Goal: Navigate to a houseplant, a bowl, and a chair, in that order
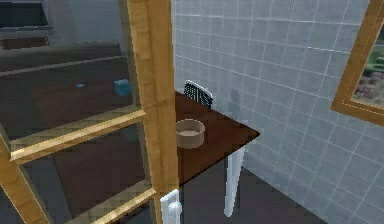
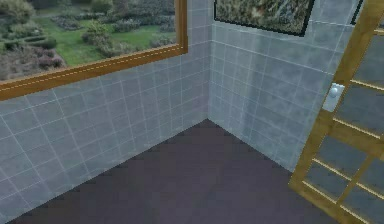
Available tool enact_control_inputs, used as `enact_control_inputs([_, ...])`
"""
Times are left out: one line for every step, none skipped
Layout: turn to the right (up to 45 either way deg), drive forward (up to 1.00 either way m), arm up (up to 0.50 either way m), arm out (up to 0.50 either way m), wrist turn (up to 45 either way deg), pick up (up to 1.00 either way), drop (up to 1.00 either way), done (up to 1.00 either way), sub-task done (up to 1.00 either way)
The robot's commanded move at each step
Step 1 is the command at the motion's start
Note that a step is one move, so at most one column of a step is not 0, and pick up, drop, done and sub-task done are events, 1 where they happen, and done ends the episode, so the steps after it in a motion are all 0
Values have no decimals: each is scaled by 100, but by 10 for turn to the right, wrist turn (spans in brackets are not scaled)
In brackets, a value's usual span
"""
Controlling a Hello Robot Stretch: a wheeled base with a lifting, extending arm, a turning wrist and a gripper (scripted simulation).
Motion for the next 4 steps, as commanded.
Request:
enact_control_inputs([450,0,0,0,0,0,0,0,0])
enact_control_inputs([180,0,0,0,0,0,0,0,0])
enact_control_inputs([0,60,0,0,0,0,0,0,0])
enact_control_inputs([-450,0,0,0,0,0,0,0,0])
